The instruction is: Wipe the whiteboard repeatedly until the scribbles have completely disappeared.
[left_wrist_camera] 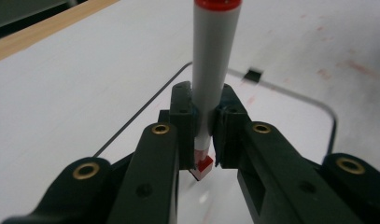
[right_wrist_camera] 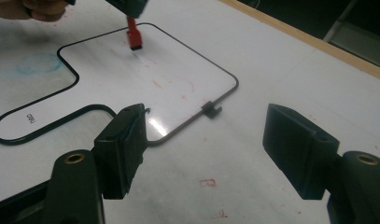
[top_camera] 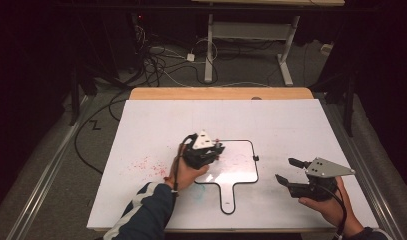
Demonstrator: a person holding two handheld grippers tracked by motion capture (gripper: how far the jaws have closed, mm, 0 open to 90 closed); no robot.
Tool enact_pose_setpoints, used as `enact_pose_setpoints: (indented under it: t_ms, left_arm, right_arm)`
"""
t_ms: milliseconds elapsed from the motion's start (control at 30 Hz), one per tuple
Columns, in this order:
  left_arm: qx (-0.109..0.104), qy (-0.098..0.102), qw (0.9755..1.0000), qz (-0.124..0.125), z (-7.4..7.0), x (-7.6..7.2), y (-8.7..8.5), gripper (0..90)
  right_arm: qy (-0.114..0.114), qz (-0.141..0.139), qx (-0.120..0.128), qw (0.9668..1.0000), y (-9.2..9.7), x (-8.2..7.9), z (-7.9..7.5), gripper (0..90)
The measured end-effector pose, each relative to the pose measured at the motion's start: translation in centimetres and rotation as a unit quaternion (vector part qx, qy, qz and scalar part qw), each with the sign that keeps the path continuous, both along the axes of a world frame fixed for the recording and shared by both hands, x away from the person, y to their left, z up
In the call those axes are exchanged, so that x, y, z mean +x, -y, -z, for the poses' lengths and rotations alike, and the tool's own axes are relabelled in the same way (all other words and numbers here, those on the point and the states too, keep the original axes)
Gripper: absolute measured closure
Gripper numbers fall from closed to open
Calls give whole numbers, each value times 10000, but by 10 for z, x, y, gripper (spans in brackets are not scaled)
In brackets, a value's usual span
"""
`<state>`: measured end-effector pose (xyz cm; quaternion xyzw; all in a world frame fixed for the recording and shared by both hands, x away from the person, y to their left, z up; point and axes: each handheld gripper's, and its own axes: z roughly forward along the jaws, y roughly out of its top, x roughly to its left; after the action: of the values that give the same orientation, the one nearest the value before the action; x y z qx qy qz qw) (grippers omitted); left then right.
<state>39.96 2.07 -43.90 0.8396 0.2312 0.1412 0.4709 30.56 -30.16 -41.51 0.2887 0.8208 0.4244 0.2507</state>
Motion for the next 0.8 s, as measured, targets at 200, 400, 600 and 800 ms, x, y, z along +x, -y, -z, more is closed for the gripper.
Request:
enact_pose_setpoints:
  t_ms: [200,400,600,800]
  left_arm:
    - [138,21,9987,495,-2,10,52,785]
    - [174,-36,9980,608,3,18,76,785]
    - [358,-19,9987,371,7,24,74,786]
    - [393,-82,9991,146,6,27,65,787]
  right_arm:
    - [-3,-58,-48,10000,1,-1,2,312]
    - [-13,-29,-53,10000,4,-3,2,313]
    - [3,-2,-90,10000,5,-3,2,314]
    - [-18,-37,-79,10000,4,-3,2,313]
